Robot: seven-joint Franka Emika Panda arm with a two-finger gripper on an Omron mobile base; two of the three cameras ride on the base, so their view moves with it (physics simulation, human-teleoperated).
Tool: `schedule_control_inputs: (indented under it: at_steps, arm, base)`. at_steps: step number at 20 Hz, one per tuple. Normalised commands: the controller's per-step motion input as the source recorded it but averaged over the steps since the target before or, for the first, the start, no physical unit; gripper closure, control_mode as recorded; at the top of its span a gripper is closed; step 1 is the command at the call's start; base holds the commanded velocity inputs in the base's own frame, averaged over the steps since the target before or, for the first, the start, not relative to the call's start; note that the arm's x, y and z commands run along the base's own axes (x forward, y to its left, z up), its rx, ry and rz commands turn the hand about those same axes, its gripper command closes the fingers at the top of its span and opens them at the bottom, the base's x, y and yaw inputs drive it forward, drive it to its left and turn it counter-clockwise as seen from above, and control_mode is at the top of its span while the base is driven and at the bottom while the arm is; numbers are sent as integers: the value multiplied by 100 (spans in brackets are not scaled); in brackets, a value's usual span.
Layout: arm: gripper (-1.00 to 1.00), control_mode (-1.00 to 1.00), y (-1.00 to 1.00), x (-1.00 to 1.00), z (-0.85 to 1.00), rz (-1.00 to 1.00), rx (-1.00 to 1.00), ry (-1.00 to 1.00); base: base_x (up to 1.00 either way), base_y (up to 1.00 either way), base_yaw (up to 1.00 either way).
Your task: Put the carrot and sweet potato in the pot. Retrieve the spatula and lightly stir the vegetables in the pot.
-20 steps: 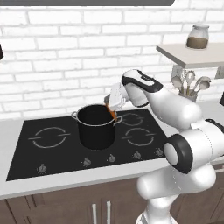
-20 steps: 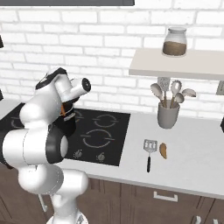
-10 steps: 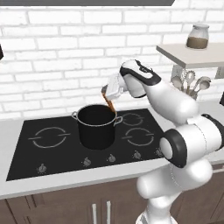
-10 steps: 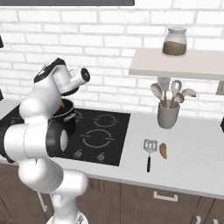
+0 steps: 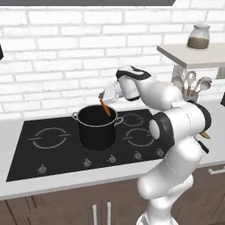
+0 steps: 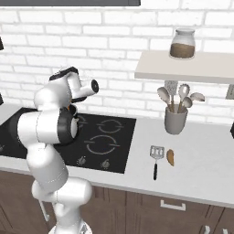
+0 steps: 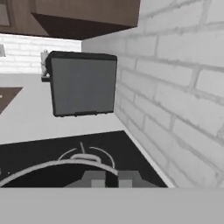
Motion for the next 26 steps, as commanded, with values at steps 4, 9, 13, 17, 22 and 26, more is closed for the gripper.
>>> schedule_control_inputs:
  at_steps: [4, 9, 13, 17, 22, 26]
  arm:
    - [100, -100, 0, 28, -54, 1, 3, 0]
    - [100, -100, 0, 25, -41, 2, 1, 0]
    - [100, -100, 0, 30, -40, 2, 0, -1]
    - [100, -100, 0, 24, -31, 4, 3, -5]
    - [100, -100, 0, 14, -14, 4, 4, -5]
    - [-100, -100, 0, -9, 0, 4, 1, -14]
  base:
    - [0, 0, 0]
    - [0, 0, 0]
    - [0, 0, 0]
    - [0, 0, 0]
    - [0, 0, 0]
    - [0, 0, 0]
